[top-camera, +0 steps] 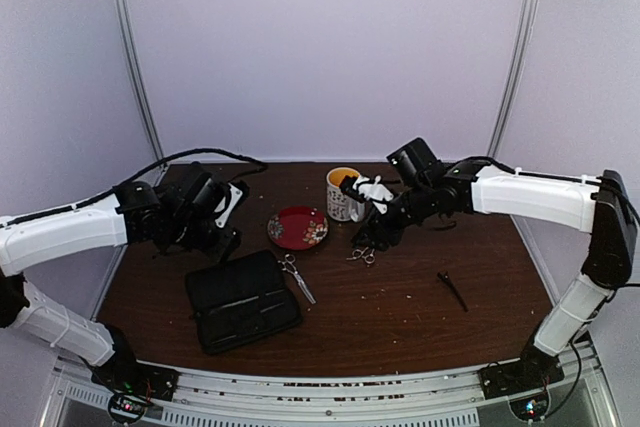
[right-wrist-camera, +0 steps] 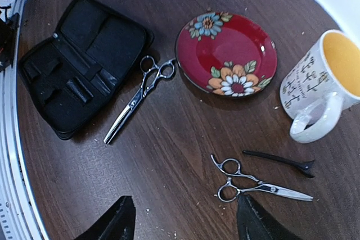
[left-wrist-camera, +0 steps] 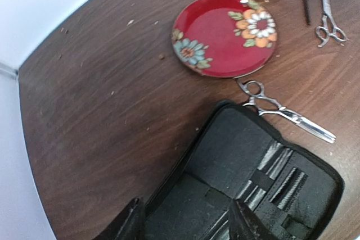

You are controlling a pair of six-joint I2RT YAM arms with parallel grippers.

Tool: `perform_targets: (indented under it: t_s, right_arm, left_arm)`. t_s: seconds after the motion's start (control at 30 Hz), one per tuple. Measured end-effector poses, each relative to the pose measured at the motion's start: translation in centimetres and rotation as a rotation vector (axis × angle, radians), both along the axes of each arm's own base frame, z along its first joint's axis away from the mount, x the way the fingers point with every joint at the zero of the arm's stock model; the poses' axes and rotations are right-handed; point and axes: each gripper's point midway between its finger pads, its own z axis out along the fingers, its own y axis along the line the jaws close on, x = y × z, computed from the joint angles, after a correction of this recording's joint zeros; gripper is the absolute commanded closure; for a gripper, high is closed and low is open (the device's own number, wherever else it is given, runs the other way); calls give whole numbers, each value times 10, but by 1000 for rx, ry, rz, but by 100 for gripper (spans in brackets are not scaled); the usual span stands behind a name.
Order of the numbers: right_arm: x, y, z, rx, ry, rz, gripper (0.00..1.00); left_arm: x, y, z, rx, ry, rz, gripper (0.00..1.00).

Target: Sort the hair-cutting tools

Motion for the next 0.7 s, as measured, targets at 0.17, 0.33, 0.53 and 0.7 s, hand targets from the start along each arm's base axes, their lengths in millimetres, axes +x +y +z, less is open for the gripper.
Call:
perform_targets:
  t_s: [0.17,0.33,0.53,0.7]
  right_arm:
    - [-4,40,-34,-92,65,19,40]
    - [-2,83,-55,-127,101,32,38]
    - [2,116,-90,-202,147,29,35]
    - [-1,124,-110,-253,189,12,39]
  left_arm:
    - [6,35,-26,-32,56,186,43]
    - [1,75,-56,-38,108,385,39]
    - [-16,90,-66,-104,128,489,38]
    - [-29,98,-86,-105,176,536,39]
